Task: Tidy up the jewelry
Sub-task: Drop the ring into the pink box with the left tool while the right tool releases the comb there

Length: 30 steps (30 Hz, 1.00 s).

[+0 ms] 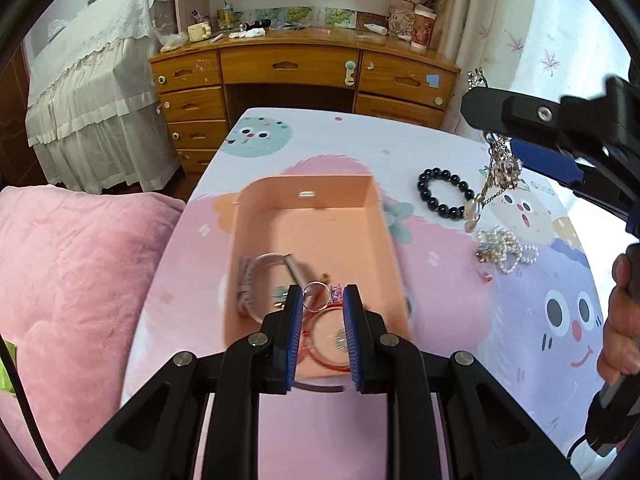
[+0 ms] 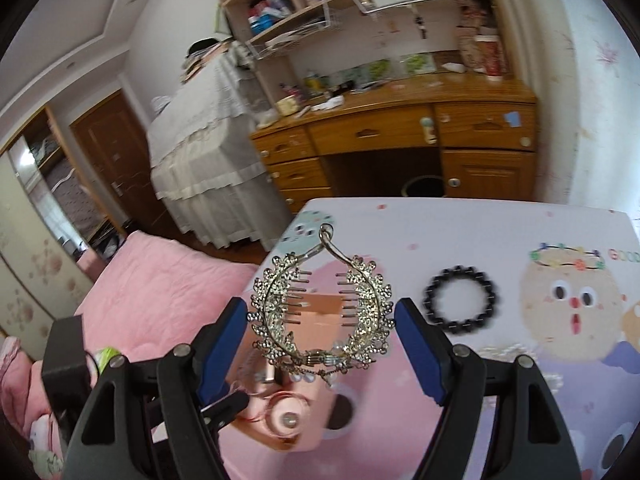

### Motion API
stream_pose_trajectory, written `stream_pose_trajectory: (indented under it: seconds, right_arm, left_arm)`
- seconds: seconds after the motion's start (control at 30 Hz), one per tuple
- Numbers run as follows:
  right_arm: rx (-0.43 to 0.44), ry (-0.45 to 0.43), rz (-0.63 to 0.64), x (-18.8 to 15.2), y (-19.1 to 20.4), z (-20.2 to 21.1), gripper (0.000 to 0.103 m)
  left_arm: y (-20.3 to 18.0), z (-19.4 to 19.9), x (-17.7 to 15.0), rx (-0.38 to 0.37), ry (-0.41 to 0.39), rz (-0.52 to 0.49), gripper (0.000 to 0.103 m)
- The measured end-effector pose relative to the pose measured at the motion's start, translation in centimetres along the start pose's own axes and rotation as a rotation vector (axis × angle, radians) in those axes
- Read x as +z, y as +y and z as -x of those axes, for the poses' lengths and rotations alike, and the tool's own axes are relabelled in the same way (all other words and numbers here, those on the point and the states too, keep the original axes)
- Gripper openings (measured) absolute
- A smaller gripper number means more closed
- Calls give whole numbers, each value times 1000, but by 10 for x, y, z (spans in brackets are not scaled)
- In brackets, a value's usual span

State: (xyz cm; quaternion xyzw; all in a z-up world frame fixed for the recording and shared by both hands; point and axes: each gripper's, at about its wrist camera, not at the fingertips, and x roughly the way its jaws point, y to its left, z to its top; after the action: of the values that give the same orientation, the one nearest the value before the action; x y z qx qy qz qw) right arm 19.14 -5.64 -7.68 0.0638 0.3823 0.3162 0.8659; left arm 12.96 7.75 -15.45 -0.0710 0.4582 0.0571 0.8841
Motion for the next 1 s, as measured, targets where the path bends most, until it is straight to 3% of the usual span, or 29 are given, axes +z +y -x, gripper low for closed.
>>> stream_pose_trajectory:
  seconds: [0.4, 0.53, 0.6, 1.0]
  right_arm:
    - [19, 70, 10, -30, 45, -28, 77]
    - [-1, 117, -71, -34, 41, -36, 77]
    - [2, 117, -125, -35, 36, -35, 77]
    - [-91, 103, -186, -47, 22, -14, 79]
  left_arm:
    - [39, -8, -11, -47, 57, -125, 20]
    - [46, -9, -8, -61, 66, -162, 41]
    - [49, -6, -7, -69, 58, -179, 58]
    - [38, 3, 6, -125, 61, -262, 70]
